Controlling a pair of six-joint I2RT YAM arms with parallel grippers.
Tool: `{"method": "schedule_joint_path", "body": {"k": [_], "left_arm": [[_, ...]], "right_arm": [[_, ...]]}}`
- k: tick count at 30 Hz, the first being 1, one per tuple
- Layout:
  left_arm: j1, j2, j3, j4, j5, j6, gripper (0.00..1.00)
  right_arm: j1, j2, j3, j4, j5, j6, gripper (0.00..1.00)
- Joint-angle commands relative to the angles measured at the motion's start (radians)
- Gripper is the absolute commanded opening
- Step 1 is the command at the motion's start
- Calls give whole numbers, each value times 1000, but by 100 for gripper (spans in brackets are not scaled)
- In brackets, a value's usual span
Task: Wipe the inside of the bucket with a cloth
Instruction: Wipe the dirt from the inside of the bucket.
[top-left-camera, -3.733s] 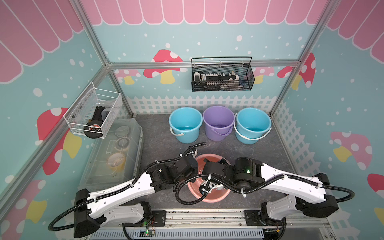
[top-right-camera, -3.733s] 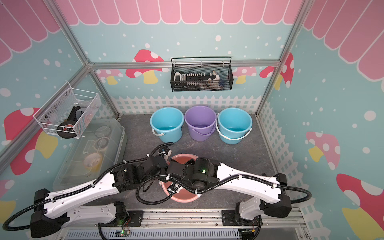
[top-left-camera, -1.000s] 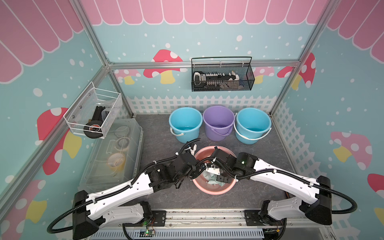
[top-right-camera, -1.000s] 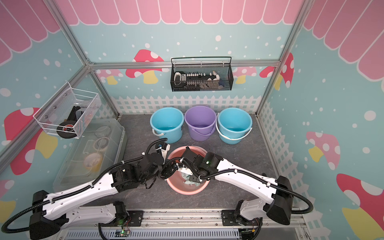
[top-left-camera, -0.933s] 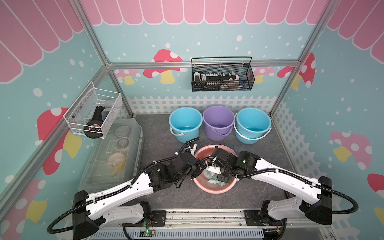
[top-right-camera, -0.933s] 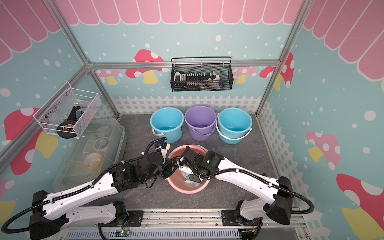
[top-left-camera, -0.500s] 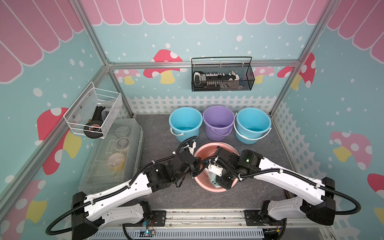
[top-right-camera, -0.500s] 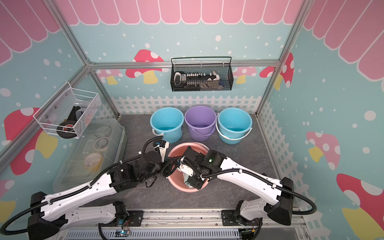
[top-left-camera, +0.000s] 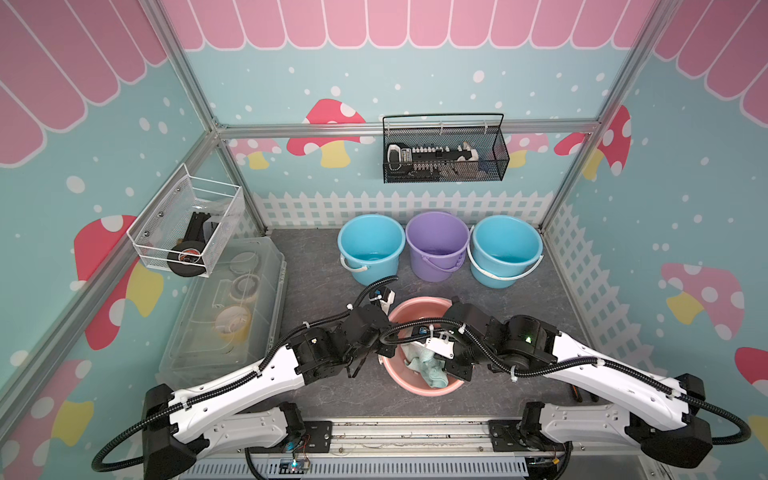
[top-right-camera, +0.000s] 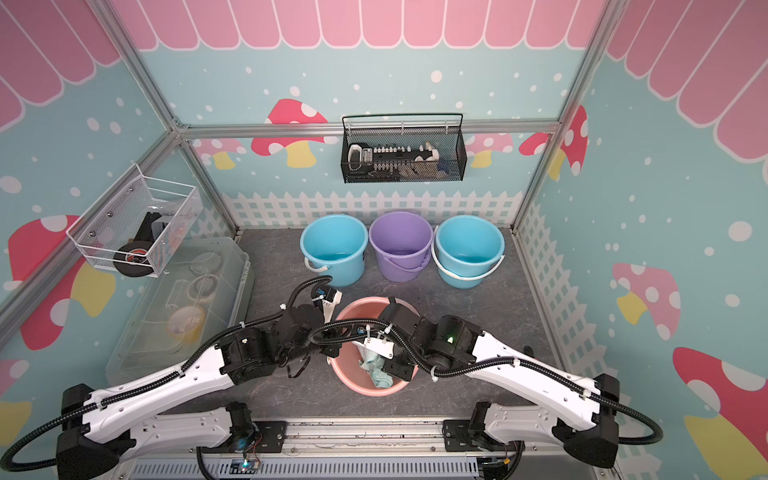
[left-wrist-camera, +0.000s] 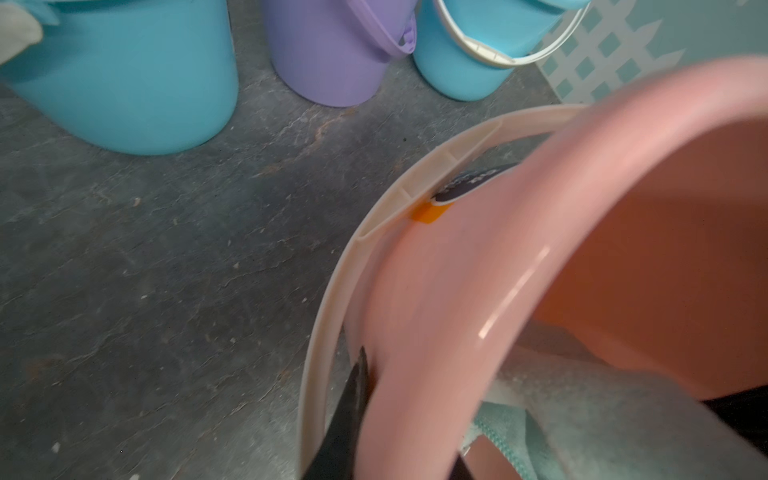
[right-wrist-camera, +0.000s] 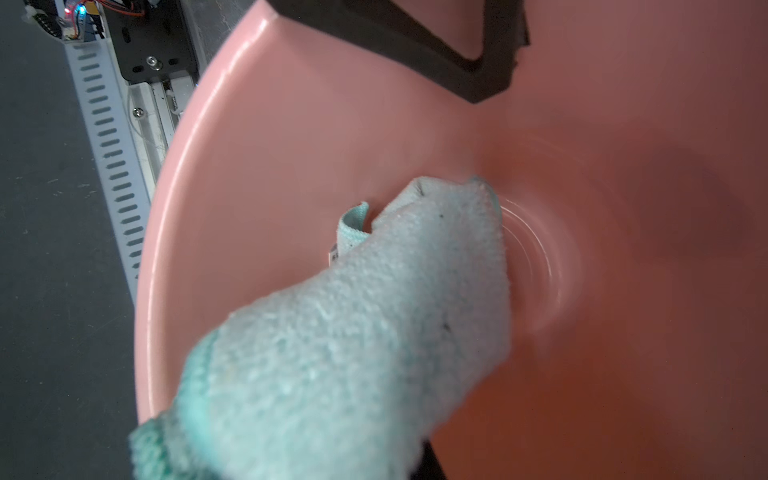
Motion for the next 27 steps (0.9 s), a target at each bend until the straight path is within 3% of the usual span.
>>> {"method": "schedule_joint_path", "body": {"k": [1,8,13,18,27], "left_arm": [[4,-9,16,-53,-77,9,0],[8,-28,1,-63,-153,-19,0],[11,-26,-5,-64,-147,-37,0],[11,-24,-10,-53,-128,-53,0],[11,-31,-14,-44,-107,-69,0]], "right_arm": [[-6,21,61,-40,18,109,0],[-7,27,123,-86,-67,494,0],[-10,74,141,-121,-138,683,0],[-11,178,130,-91,-222,744,0],[-52,281,9,104,-234,793,0]]}}
